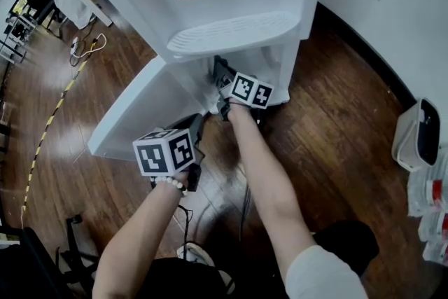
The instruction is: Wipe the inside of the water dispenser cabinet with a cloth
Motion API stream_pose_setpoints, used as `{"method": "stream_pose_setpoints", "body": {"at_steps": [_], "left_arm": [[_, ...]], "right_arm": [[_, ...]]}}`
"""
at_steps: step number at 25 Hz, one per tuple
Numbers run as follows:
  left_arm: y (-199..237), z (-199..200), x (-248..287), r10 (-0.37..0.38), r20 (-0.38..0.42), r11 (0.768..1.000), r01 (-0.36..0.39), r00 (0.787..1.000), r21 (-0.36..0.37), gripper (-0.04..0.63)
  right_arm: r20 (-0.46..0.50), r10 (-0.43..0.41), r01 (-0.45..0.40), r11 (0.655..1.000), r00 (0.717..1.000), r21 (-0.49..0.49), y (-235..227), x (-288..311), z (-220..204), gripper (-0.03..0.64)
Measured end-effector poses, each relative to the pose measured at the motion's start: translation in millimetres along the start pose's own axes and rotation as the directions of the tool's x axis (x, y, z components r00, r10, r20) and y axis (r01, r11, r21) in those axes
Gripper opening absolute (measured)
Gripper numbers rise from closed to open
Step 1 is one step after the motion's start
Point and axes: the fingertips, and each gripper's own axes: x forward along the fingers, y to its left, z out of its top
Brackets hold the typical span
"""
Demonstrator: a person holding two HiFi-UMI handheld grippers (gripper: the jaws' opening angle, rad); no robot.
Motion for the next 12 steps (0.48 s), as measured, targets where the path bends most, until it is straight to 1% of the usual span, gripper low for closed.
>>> {"method": "stream_pose_setpoints", "body": {"at_steps": [2, 4, 6, 9, 12], "left_arm": [[-2.5, -0.2, -0.1, -0.005, -0.001, 1.000, 0.005, 1.000, 0.004, -0.003], [-4.0, -0.4, 0.3, -0.009, -0.002, 1.000, 0.009, 1.000, 0.009, -0.003], [-5.6, -0.7, 2.2, -0.012, -0.005, 1.000, 0.012, 1.000, 0.016, -0.003], [-6.6, -1.6, 5.2, -0.016, -0.009, 1.000, 0.017, 1.000, 0.022, -0.003], [-8.3, 3.0, 7.0, -0.020, 0.001, 0.999, 0.020, 1.000, 0.025, -0.003]], "right_arm": [[0.095, -0.067, 0.068, 0.998, 0.993, -0.004, -14.0, -20.6, 16.5, 0.019], [0.196, -0.113, 0.117, 0.993, 0.974, -0.006, -18.7, -41.8, 36.0, 0.020], [0.271, -0.137, 0.150, 0.988, 0.953, -0.029, -14.0, -60.6, 57.1, 0.020], [0.376, -0.102, 0.141, 0.987, 0.921, -0.077, 16.0, -86.9, 93.5, 0.020], [0.460, -0.034, 0.083, 0.993, 0.887, -0.088, 54.7, -106.9, 125.8, 0.020]]}}
